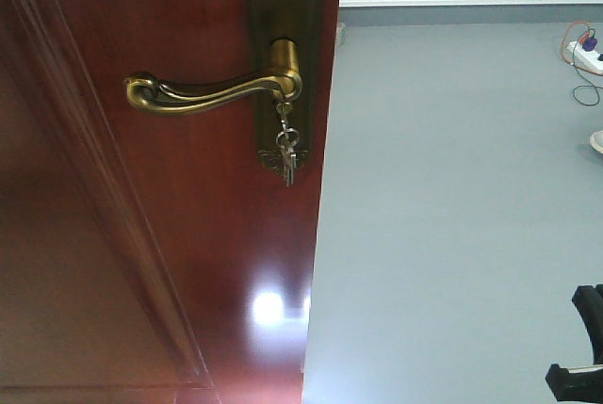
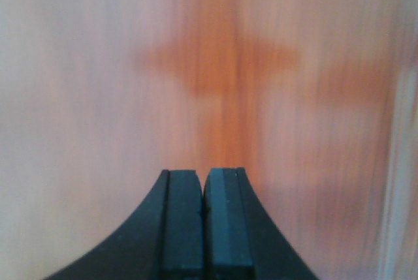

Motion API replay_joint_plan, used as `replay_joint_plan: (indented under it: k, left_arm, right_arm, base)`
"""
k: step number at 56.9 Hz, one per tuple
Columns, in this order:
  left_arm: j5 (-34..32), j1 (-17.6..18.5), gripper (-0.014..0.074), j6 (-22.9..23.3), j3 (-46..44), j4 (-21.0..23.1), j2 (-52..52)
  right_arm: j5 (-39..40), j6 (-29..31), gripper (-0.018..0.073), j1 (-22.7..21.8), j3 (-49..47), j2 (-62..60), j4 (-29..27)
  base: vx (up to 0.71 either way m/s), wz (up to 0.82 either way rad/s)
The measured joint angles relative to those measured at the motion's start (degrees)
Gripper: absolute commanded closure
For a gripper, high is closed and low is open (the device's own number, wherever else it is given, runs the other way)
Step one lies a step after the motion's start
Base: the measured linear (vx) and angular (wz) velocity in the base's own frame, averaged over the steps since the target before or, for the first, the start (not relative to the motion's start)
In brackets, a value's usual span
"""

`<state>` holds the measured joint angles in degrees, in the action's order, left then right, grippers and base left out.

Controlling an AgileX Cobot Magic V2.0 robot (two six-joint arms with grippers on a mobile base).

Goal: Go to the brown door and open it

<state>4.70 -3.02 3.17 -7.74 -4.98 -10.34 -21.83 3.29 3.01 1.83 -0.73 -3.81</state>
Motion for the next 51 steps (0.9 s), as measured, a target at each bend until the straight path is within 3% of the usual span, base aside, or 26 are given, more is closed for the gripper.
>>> replay_joint_plan:
  k: [13,51]
  left_arm:
    - [-0.51,-0.30,0.0603,0.58,8.95,0.10,8.75]
    - [1.11,-0.48,0.0603,1.04,9.26,1.05,11.01]
  right_arm:
    - [0.00,0.00,0.0559,0.00,0.00,0.00,0.00]
    - [0.00,0.00,0.0559,0.00,0.00,0.00,-0.12]
  base:
    - [0.00,0.00]
    - [0.00,0.00]
